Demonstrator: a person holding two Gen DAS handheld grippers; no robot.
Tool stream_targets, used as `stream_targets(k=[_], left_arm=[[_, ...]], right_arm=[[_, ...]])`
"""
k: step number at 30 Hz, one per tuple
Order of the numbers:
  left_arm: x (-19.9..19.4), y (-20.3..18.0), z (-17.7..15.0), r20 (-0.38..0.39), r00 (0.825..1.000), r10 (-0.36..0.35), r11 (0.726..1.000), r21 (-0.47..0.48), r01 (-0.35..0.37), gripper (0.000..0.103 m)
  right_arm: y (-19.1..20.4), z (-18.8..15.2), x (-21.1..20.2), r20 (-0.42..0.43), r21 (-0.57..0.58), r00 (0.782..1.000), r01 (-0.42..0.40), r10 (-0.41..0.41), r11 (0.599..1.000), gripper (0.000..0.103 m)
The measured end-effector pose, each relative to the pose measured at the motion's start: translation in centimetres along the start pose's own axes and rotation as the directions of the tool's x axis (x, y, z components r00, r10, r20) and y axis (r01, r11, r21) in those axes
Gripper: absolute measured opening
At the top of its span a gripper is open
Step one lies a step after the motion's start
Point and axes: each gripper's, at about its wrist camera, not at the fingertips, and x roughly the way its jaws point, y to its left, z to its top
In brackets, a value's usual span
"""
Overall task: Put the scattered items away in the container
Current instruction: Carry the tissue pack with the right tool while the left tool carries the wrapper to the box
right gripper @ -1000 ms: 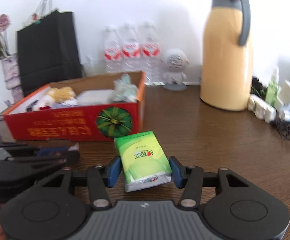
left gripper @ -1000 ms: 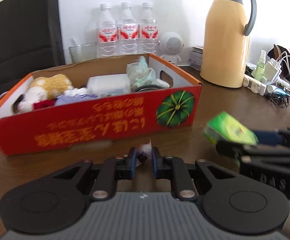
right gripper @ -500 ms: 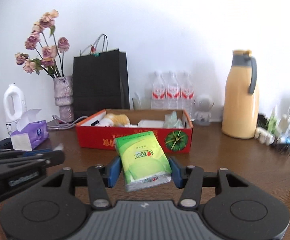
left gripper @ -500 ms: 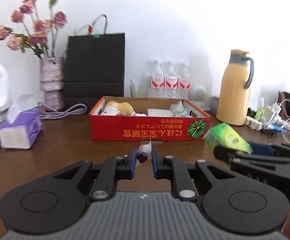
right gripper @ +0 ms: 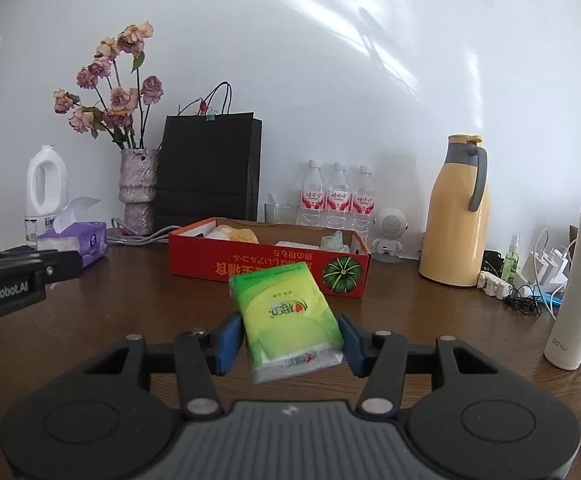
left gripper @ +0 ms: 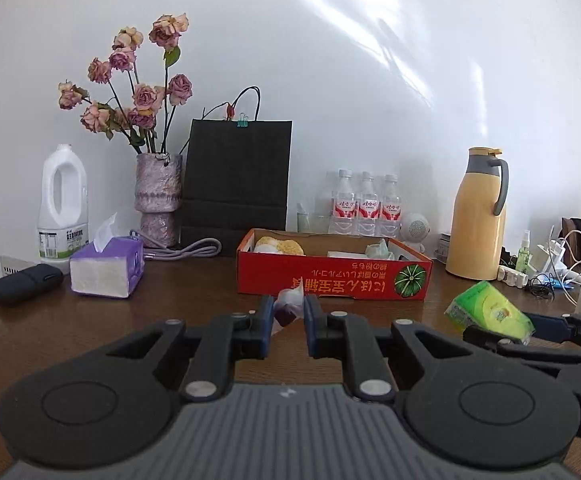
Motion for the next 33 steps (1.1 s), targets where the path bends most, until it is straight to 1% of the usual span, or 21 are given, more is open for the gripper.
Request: stream_targets(k=[4,7,8,10,12,13,15,16,17,18,20,21,22,23,24,26,28,29,31,32,33], left_arm=[[0.4,0.5,0.1,-0.004,1.0,-0.017,1.0,-0.025,0.017,0.017],[2.0,1.0,1.0,-0.002,0.999,-0.032,0.999,-0.042,0.032,0.017],[3.0,1.2,1.8,0.003,0.999,-0.042,0.998,-0.047,0.042,0.017],[5.9,1.6,4.1,0.033,0.995,-0.099,0.994,-0.051,0.1,0.017],[9.7,1.9,7.1,0.077,0.987,-0.141,0.989,-0.038,0.145,0.017],[12.1,1.9,8.9,0.075,0.986,-0.151,0.988,-0.032,0.153,0.017],[17.4,2.1,12.4,0.04,0.985,-0.17,0.984,-0.054,0.172,0.017],[20.1,2.2,14.1,0.01,0.984,-0.179,0.981,-0.072,0.179,0.017],[22.9,2.4,15.7,-0.033,0.981,-0.193,0.978,-0.093,0.189,0.017],[25.8,2.4,17.2,-0.093,0.972,-0.217,0.973,-0.102,0.207,0.018],[31.1,2.4,19.2,-0.211,0.955,-0.207,0.973,-0.143,0.18,0.017],[33.8,2.3,19.6,-0.285,0.935,-0.212,0.972,-0.157,0.172,0.017],[36.4,2.2,19.7,-0.361,0.901,-0.239,0.967,-0.174,0.186,0.018],[38.8,2.0,19.5,-0.428,0.859,-0.28,0.957,-0.195,0.215,0.018],[40.8,1.7,18.9,-0.476,0.824,-0.306,0.95,-0.21,0.231,0.018],[44.2,0.8,17.4,-0.56,0.779,-0.282,0.959,-0.186,0.213,0.018],[46.6,0.0,16.0,-0.61,0.751,-0.254,0.967,-0.155,0.201,0.018],[47.5,-0.3,15.4,-0.626,0.741,-0.244,0.97,-0.142,0.199,0.018],[48.9,-0.5,14.5,-0.65,0.724,-0.23,0.973,-0.128,0.194,0.019],[49.4,-0.6,14.1,-0.664,0.713,-0.228,0.973,-0.123,0.196,0.032],[49.9,-0.6,13.8,-0.671,0.707,-0.223,0.974,-0.119,0.195,0.047]], right_arm=[[-0.5,0.5,0.0,0.023,0.039,1.0,0.005,-0.006,0.999,0.051],[-1.1,1.8,1.1,0.041,0.059,0.999,0.001,-0.004,0.998,0.051],[-1.4,2.6,1.9,0.047,0.059,0.999,-0.002,-0.001,0.998,0.051],[-2.1,5.1,4.4,0.072,0.048,0.997,-0.014,0.01,0.999,0.051],[-2.7,8.4,7.3,0.111,0.026,0.994,-0.024,0.021,0.999,0.051],[-3.0,10.4,9.1,0.123,0.015,0.992,-0.025,0.023,1.0,0.051],[-3.6,14.3,13.0,0.103,0.014,0.994,-0.048,0.046,0.999,0.051],[-3.9,16.3,15.3,0.066,0.02,0.996,-0.069,0.068,0.997,0.051],[-4.3,18.0,17.5,0.028,0.041,0.996,-0.088,0.086,0.995,0.051],[-4.7,19.7,19.8,-0.028,0.06,0.994,-0.099,0.101,0.993,0.051],[-5.4,22.1,24.6,-0.153,0.096,0.981,-0.107,0.121,0.99,0.051],[-5.6,22.8,26.9,-0.212,0.099,0.968,-0.114,0.133,0.989,0.051],[-5.7,23.3,29.3,-0.28,0.088,0.948,-0.131,0.151,0.987,0.051],[-6.0,23.6,31.5,-0.344,0.095,0.927,-0.125,0.151,0.988,0.051],[-6.8,23.7,33.7,-0.411,0.106,0.9,-0.112,0.146,0.988,0.051],[-8.3,23.2,37.9,-0.514,0.159,0.84,-0.108,0.176,0.981,0.051],[-8.6,21.5,41.4,-0.614,0.182,0.77,-0.075,0.173,0.98,0.051],[-8.7,20.7,42.7,-0.642,0.18,0.749,-0.062,0.164,0.982,0.051],[-8.7,18.6,44.8,-0.714,0.167,0.685,-0.031,0.143,0.985,0.053],[-8.9,17.7,45.6,-0.74,0.176,0.656,-0.029,0.152,0.984,0.053],[-9.1,16.9,46.0,-0.756,0.188,0.633,-0.033,0.166,0.982,0.051]])
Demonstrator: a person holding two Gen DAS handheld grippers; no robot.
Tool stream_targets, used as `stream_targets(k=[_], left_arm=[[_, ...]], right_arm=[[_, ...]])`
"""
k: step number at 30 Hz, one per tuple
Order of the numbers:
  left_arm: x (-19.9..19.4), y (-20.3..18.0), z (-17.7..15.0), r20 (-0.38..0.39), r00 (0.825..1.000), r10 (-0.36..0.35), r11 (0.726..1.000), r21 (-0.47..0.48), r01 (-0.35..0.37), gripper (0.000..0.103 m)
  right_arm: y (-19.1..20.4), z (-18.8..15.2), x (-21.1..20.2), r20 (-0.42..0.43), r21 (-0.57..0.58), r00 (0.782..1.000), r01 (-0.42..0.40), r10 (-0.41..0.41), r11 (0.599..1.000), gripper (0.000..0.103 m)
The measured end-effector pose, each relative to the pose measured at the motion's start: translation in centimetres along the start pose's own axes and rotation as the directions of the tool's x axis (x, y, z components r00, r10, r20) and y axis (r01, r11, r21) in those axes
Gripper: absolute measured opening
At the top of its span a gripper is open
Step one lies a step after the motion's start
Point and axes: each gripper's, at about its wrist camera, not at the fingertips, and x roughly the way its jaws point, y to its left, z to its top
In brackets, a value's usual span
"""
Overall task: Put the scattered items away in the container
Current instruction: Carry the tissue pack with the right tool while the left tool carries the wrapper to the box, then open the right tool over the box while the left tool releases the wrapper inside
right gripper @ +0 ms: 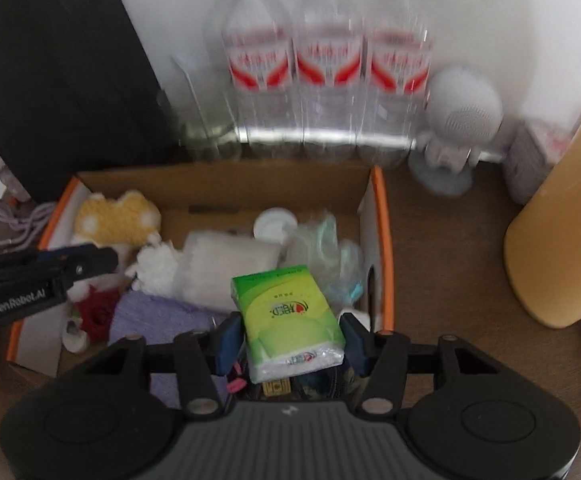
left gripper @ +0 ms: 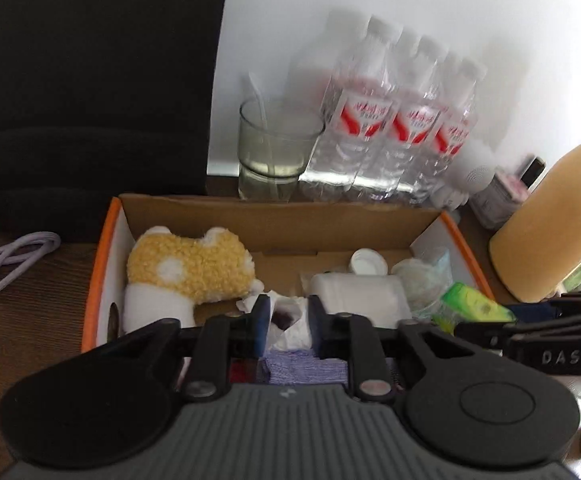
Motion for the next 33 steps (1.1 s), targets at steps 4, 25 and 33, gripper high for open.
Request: stream_targets(k=[4,25,33], left_arm=[[0.8,0.6,0.2,0.007,1.0,0.028,1.0,-0.008,-0.028,0.059],[-8.6,-3.1,-6.4,0.268,0.875,0.402,0.91,-0.008,-0.415,0.103],[-14.1,-4.4,-14.5,0.532,0.808,0.253,0.958,-0.022,-0.285,0.103]], right_arm=[[-0.3,0.3,0.8,-0.029,0.004,0.999,-0.032,0.032,0.999,0.061],[3.9,-5.7,-6.0,0.379,-0.052,0.925,0.042,-0.019,0.998,0.089],[4.0,-14.7,-10.1,0.712,-0.107,0.701,0.05,0.042,0.993,0.089]])
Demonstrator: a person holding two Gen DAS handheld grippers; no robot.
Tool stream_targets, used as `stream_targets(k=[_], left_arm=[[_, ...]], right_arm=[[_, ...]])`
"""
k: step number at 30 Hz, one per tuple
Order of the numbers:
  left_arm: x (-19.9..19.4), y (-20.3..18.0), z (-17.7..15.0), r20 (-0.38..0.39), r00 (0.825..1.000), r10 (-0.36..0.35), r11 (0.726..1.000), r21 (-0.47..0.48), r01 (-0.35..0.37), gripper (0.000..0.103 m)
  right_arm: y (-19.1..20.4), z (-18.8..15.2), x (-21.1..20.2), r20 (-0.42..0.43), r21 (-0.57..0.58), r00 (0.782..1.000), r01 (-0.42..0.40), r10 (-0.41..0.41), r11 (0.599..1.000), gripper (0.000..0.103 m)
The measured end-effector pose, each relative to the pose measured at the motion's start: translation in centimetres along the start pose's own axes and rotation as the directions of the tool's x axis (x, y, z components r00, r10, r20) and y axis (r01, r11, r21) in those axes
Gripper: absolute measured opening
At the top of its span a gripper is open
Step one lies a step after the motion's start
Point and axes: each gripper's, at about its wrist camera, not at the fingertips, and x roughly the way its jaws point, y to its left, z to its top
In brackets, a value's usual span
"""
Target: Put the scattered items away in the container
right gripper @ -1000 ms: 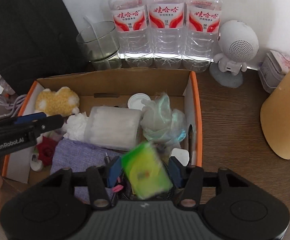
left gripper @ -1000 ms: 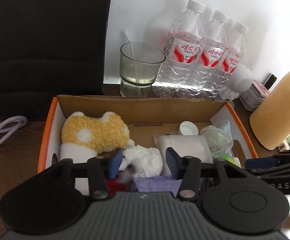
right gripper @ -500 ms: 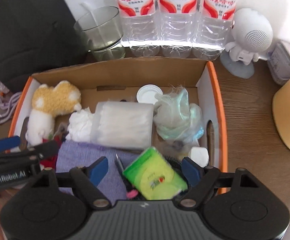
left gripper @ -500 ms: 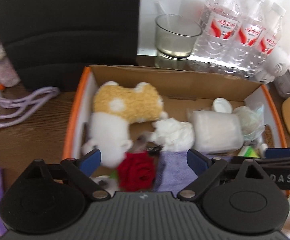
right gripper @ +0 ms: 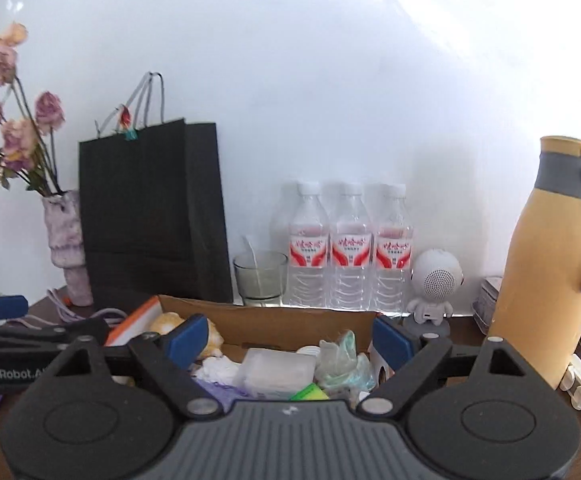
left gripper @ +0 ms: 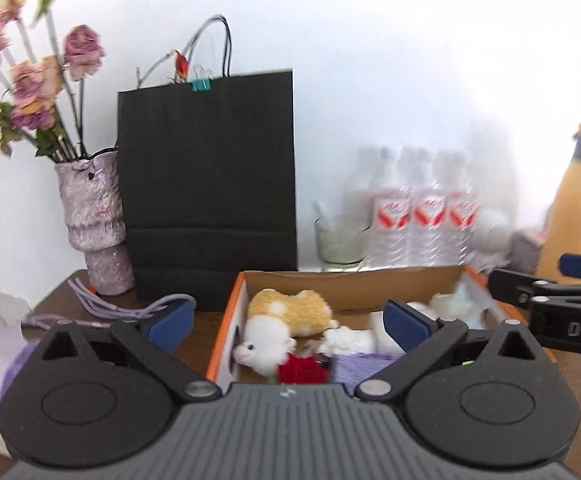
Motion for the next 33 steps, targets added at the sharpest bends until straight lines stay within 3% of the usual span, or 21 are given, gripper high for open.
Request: stream_targets(k=[3,6,9,13,14,16,18,22,28,33], left_arm=[[-2.7,-0.1,-0.7,0.038,0.999,0.004,1.0,-0.01,-0.003,0.103],[-6.4,-0.1,-2.4,0.048,0.998,0.031,0.998,0.048,-0.033,0.103],[-12.4,0.5,-6.6,0.051,0.996,0.078,0.992,0.099,-0.083,0.103],[-21.1,2.0,-14.1,0.041,0.999,0.011,1.0,-0.006,-0.011,0.103],[-22.8,2.0,-15.7,0.03,1.0,0.003,1.0,-0.008,-0.003,0.103],[-24.6,2.1,-18.0,-0.015,1.0,0.008,0.999,0.039,-0.007,0.103],[-25.2,2.3,-18.8,-0.033,0.999,0.017,0.998,0.066,-0.015,0.103],[-23.9,3.0,-18.1,-0.074,0.997,0.012,1.0,0.01,-0.011,0.103],[-18.6,2.4,-17.0,-0.205,0.978,-0.023,0.999,0.02,0.028,0.103],[-14.0,1.9,-16.8,-0.292,0.956,-0.028,1.0,-0.01,0.026,0.103]], right_arm=[[1.0,-0.5,-2.2,0.012,-0.002,1.0,0.021,-0.021,1.0,0.088],[1.0,-2.1,-6.2,0.027,0.001,1.0,0.016,-0.016,1.0,0.089],[1.7,-6.1,-11.6,-0.033,-0.008,0.998,0.055,-0.055,0.998,0.089],[0.6,-13.9,-19.7,-0.052,0.165,0.998,0.048,-0.04,0.985,0.095],[0.4,-15.7,-21.1,-0.054,0.21,0.998,0.026,-0.015,0.977,0.096],[0.9,-17.7,-22.5,-0.103,0.19,0.995,0.036,-0.017,0.981,0.095],[1.7,-18.7,-23.3,-0.102,0.149,0.994,0.064,-0.049,0.987,0.096],[2.7,-19.2,-22.2,-0.151,0.104,0.987,0.067,-0.051,0.992,0.096],[2.8,-18.4,-17.7,-0.275,0.069,0.957,0.12,-0.097,0.99,0.096],[2.5,-17.4,-14.3,-0.301,0.058,0.948,0.126,-0.103,0.99,0.097]])
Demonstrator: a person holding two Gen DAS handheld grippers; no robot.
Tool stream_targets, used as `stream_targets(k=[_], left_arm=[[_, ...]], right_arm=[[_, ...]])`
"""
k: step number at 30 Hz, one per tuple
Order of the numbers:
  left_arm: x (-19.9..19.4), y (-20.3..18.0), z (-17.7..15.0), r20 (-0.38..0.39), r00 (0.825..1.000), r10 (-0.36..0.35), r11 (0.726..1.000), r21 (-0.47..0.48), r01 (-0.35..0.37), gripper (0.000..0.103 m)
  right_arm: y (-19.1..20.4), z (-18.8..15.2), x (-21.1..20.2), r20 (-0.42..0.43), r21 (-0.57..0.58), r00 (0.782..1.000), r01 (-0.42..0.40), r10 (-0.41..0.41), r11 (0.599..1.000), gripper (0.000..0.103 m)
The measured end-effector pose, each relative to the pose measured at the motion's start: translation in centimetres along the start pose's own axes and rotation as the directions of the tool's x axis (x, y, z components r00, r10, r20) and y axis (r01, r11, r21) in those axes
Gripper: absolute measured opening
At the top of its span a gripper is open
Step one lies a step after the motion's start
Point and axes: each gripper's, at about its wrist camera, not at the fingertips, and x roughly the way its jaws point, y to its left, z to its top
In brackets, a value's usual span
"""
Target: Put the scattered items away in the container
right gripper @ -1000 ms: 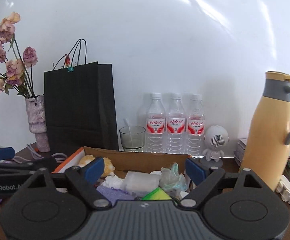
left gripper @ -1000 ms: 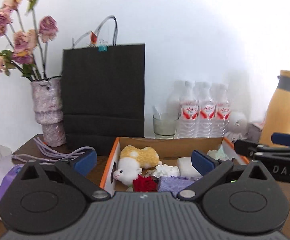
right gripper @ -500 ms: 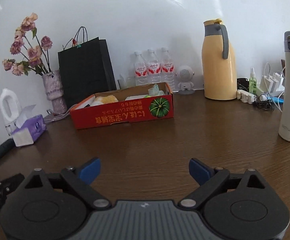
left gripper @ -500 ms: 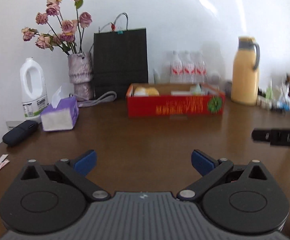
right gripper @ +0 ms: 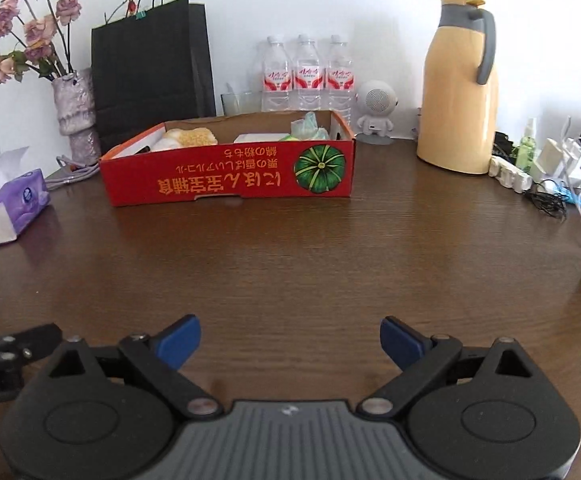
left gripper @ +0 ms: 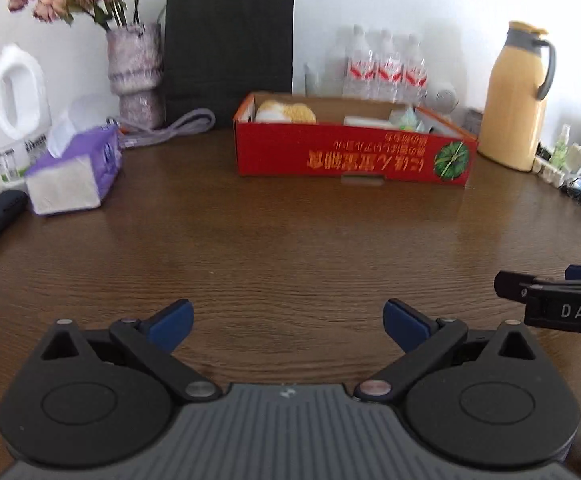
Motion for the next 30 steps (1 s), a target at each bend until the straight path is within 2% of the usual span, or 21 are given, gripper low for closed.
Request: stream_targets(k=[3,7,13,30], left_arm=[[1.7,-0.2,0.4,-0.047,0.999,-0.002,1.0,0.006,0.002,0.103],[2.6,-0.4,0.4,-0.057,0.998,0.014,1.0,0.026,-0.013,0.103],[3.2,-0.4,0.5,-0.043,0.999,0.013,1.0,0.026,-0.012,0.103],[3.4,-0.5,0.7,-0.036,0.999,0.009,1.0,0.027,-0.008,0.103]], right_arm=[[0.3,0.6,1.5,-0.022,-0.026,1.0,0.001,-0.001,1.0,0.097],[0.7,0.5,2.5,-0.038,-0.054,0.999,0.006,-0.008,0.999,0.098],[0.9,0.4,3.3,-0.064,-0.07,0.998,-0.029,0.024,0.997,0.103],[1.0,0.3,3.4,-0.062,-0.069,0.997,-0.038,0.034,0.997,0.103]])
